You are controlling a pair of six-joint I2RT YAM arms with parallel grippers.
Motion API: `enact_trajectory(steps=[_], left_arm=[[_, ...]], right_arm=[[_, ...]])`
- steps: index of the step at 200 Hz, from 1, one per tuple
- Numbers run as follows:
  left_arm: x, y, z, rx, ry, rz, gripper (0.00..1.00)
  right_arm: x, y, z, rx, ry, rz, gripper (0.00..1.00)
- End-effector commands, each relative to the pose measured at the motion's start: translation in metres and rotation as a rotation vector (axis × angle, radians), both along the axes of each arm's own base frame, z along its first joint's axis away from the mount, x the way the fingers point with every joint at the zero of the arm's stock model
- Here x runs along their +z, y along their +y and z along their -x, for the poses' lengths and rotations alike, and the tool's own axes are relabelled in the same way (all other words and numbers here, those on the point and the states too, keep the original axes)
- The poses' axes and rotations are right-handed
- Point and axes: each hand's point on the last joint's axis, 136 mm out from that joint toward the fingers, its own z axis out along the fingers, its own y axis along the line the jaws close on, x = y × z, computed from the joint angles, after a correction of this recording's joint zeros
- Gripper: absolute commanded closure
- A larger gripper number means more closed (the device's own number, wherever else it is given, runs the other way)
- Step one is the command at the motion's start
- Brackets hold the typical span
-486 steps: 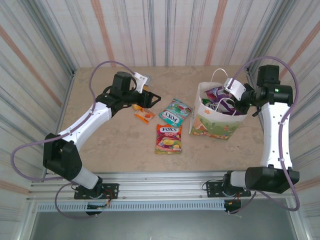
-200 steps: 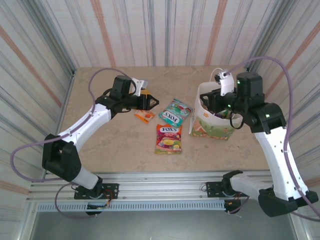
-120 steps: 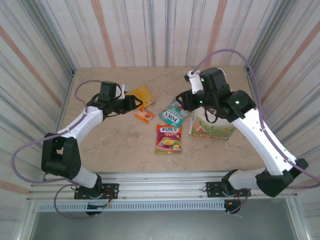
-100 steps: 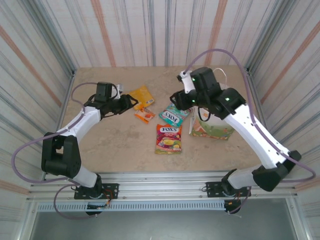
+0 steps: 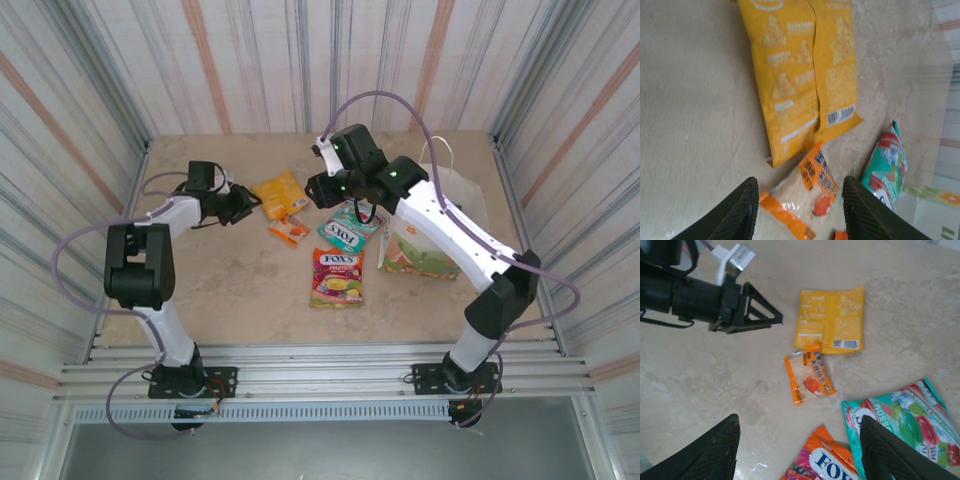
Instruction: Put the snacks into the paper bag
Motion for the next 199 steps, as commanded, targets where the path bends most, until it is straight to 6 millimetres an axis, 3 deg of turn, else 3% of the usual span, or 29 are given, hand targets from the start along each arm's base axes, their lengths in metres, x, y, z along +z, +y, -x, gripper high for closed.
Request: enact_trajectory(steps=[1,8,13,60,76,80,109,199], left_arm=[[0.001,-0.001,-0.018,-0.021,-0.012,0.017,0.53],[-0.003,-0.001,-0.023,-0.02,-0.006,0.018,0.53],[-0.005,-0.001,-0.026,-0.02,-0.003,0.021,0.53],[-0.023,0.004,-0.047,-0.019,0.022,0.005,0.54],[-0.02,0.005,-0.052,-0.018,0.01,0.0,0.54],[-0.032,0.005,-0.052,-0.017,0.035,0.001,0.54],[-0.042,0.005,-0.06,-0.021,0.046,0.003,0.55],[-0.057,0.002,-0.08,-0.013,0.05,0.029,0.58]], right_arm=[[-0.001,0.01,-0.011,0.029,0.019,-0.014,0.35],[-0.009,0.011,-0.015,0.028,0.04,-0.004,0.35],[0.003,0.013,-0.019,0.03,0.024,-0.022,0.35],[-0.006,0.022,-0.032,0.054,0.045,-0.035,0.35],[-0.01,0.023,-0.035,0.059,0.055,-0.04,0.35],[-0.01,0.023,-0.035,0.059,0.057,-0.042,0.35],[-0.015,0.022,-0.04,0.06,0.07,-0.05,0.35],[-0.019,0.019,-0.048,0.063,0.086,-0.069,0.35]])
